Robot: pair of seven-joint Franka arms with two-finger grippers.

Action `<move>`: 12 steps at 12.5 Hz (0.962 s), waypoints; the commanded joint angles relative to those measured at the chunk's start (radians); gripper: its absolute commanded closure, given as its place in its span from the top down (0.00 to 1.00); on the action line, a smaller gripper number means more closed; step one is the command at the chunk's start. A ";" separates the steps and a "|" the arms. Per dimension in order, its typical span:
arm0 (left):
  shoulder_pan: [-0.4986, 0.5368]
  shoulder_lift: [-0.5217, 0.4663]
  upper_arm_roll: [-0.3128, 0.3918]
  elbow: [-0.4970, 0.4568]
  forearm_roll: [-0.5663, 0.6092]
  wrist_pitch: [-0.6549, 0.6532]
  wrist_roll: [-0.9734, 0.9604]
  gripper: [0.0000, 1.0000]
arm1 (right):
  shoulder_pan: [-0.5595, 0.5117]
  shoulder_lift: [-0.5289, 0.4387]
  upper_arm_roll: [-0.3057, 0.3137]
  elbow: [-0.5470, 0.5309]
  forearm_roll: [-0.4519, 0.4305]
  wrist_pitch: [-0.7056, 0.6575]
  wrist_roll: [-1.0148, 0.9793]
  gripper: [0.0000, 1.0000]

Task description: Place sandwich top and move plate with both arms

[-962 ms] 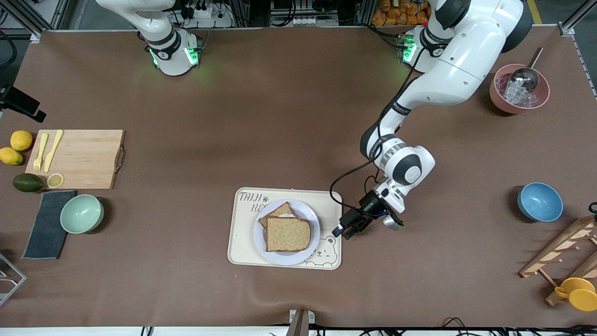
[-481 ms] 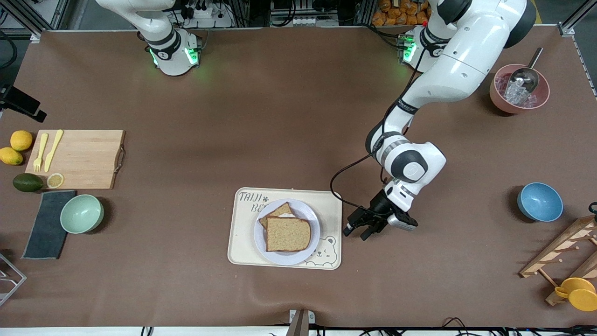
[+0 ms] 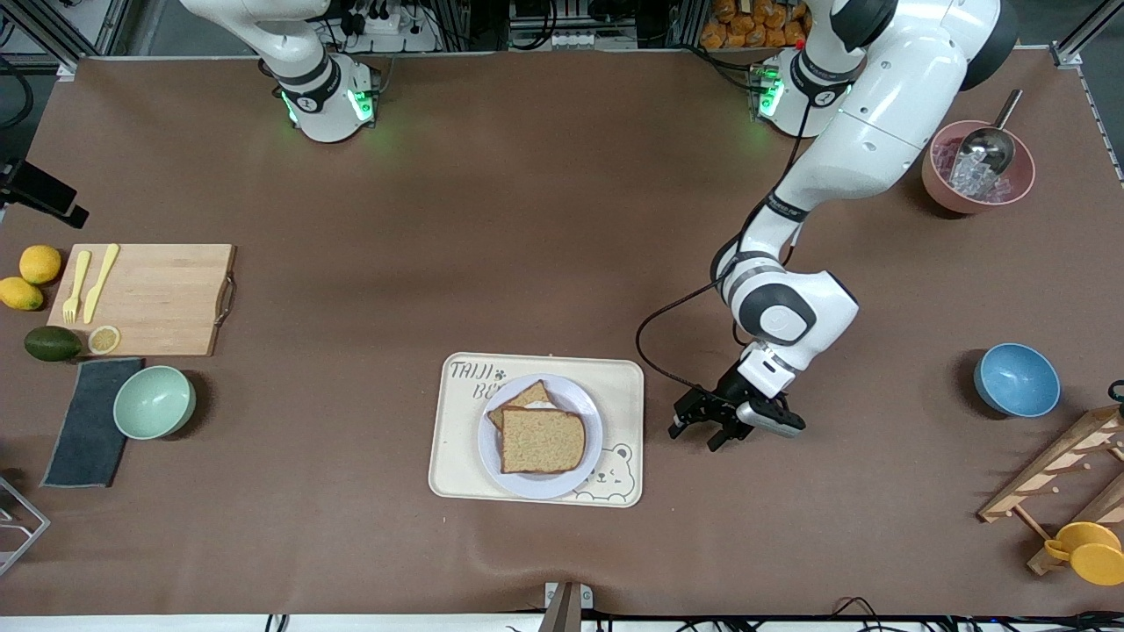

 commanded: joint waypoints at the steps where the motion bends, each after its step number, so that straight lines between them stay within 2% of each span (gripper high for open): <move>1: 0.034 -0.068 -0.008 -0.094 0.116 -0.013 -0.045 1.00 | -0.015 -0.008 0.015 -0.005 -0.017 -0.008 0.006 1.00; 9: 0.110 -0.161 0.003 -0.206 0.483 -0.160 -0.338 1.00 | -0.015 -0.007 0.015 -0.005 -0.017 -0.014 0.006 1.00; 12: 0.130 -0.226 0.042 -0.269 0.633 -0.226 -0.435 1.00 | -0.015 -0.007 0.015 -0.006 -0.017 -0.014 0.008 1.00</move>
